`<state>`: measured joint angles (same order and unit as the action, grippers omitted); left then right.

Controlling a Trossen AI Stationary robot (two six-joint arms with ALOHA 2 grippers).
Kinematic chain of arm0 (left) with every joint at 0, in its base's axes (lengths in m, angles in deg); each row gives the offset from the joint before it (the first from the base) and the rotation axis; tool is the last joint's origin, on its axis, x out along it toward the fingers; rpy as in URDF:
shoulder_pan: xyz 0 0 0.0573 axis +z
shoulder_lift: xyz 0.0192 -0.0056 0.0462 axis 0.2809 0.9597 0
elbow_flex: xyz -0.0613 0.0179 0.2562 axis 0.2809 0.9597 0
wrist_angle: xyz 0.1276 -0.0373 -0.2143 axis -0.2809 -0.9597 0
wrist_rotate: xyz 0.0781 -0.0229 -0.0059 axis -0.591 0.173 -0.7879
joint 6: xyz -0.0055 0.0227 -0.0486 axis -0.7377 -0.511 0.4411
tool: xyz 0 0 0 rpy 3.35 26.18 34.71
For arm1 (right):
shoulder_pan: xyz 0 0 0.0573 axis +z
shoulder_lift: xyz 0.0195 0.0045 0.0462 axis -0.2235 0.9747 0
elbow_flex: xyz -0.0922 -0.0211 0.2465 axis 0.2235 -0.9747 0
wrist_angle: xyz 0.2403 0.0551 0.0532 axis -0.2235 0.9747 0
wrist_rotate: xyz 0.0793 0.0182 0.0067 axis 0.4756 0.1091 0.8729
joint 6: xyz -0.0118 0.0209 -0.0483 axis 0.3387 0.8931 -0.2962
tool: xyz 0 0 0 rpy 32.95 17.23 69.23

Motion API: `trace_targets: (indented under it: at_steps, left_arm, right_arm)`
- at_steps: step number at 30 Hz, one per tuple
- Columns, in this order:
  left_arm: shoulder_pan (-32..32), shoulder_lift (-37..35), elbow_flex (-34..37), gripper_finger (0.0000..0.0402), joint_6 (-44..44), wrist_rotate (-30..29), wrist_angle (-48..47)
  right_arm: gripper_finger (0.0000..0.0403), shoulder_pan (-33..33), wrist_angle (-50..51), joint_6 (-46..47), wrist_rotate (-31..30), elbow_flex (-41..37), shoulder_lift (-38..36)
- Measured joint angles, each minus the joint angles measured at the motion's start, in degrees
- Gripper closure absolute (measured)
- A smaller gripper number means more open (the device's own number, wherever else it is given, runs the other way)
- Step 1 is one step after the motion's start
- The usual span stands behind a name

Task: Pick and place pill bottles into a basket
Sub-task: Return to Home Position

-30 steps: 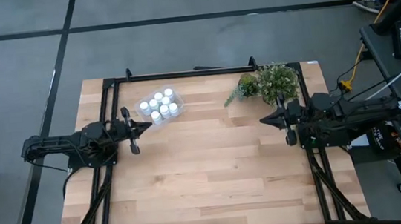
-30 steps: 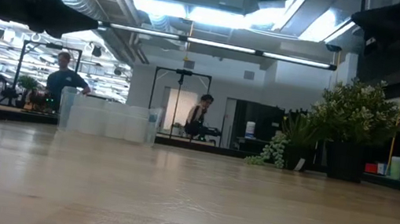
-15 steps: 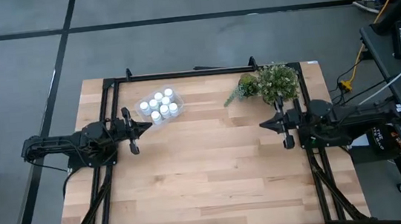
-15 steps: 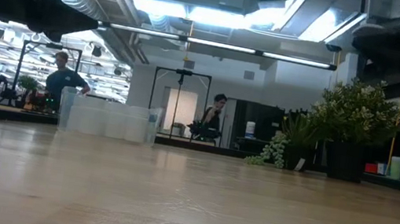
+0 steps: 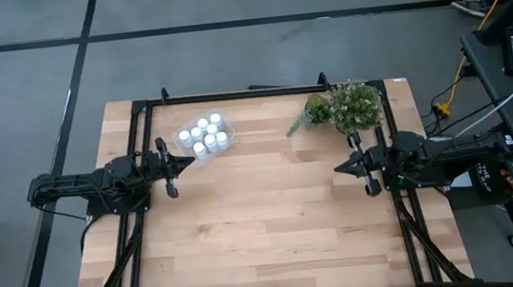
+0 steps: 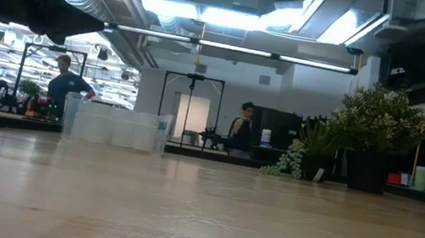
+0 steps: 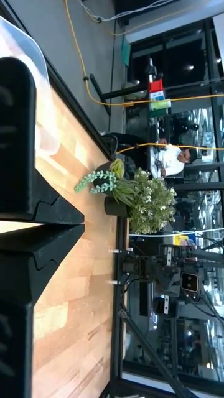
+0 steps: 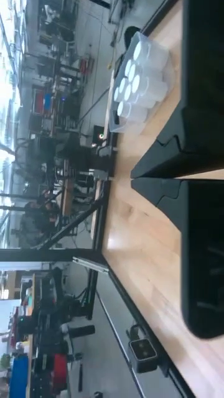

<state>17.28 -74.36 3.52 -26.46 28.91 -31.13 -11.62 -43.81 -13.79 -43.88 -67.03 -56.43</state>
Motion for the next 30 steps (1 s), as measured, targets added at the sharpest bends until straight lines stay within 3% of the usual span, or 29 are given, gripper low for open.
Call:
trace_targets:
  at_steps: [12, 21, 30]
  left_arm:
    - [0.01, 0.00, -0.02, 0.0395, 0.00, 0.00, -0.02]
    - [-0.01, 0.00, -0.02, 0.0395, 0.00, 0.00, -0.02]
    - [-0.01, 0.00, -0.04, 0.0395, 0.00, -0.02, -0.02]
  right_arm:
    - [0.0399, 0.00, 4.31, 16.13, -0.08, 0.00, 0.02]
    - [0.0399, 0.00, 4.99, 14.93, -0.08, 0.00, 0.02]
    - [0.0399, 2.80, 13.63, 10.61, -0.28, 0.00, -3.36]
